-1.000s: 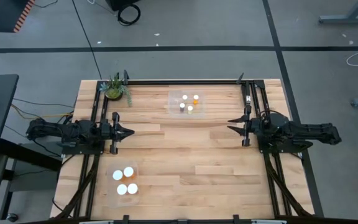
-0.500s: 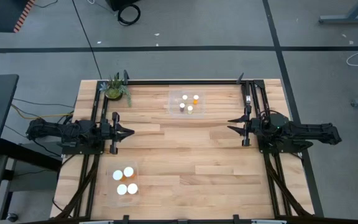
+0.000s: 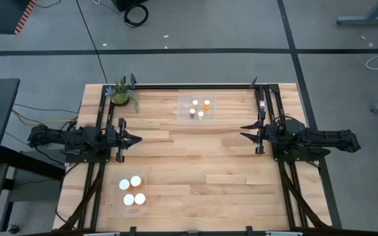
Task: Pick and place medicine bottles into bin by pill shape (circle, oval)
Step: Return to Home Position
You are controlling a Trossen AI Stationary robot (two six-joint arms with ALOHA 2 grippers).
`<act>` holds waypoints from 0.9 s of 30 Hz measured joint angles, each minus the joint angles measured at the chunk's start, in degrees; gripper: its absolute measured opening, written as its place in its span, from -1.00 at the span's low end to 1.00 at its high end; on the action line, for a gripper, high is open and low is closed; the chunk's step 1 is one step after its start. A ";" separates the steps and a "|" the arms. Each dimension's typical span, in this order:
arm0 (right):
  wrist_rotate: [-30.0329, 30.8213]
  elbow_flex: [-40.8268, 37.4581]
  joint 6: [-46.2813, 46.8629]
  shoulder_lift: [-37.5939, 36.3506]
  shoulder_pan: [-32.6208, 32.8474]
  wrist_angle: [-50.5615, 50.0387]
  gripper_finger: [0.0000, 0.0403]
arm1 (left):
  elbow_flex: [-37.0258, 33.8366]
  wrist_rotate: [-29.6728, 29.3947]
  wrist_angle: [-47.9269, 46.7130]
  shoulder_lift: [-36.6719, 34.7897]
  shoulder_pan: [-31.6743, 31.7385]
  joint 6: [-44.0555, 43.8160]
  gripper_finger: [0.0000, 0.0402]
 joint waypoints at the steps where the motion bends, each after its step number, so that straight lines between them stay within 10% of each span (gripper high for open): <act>1: 0.00 0.00 0.00 0.00 0.00 -0.02 -0.43 | 0.00 0.00 0.00 0.00 0.00 0.00 -0.83; 27: 0.00 0.00 -0.02 -0.01 0.00 -0.02 -0.43 | 0.00 0.02 0.00 0.00 0.00 0.02 -0.86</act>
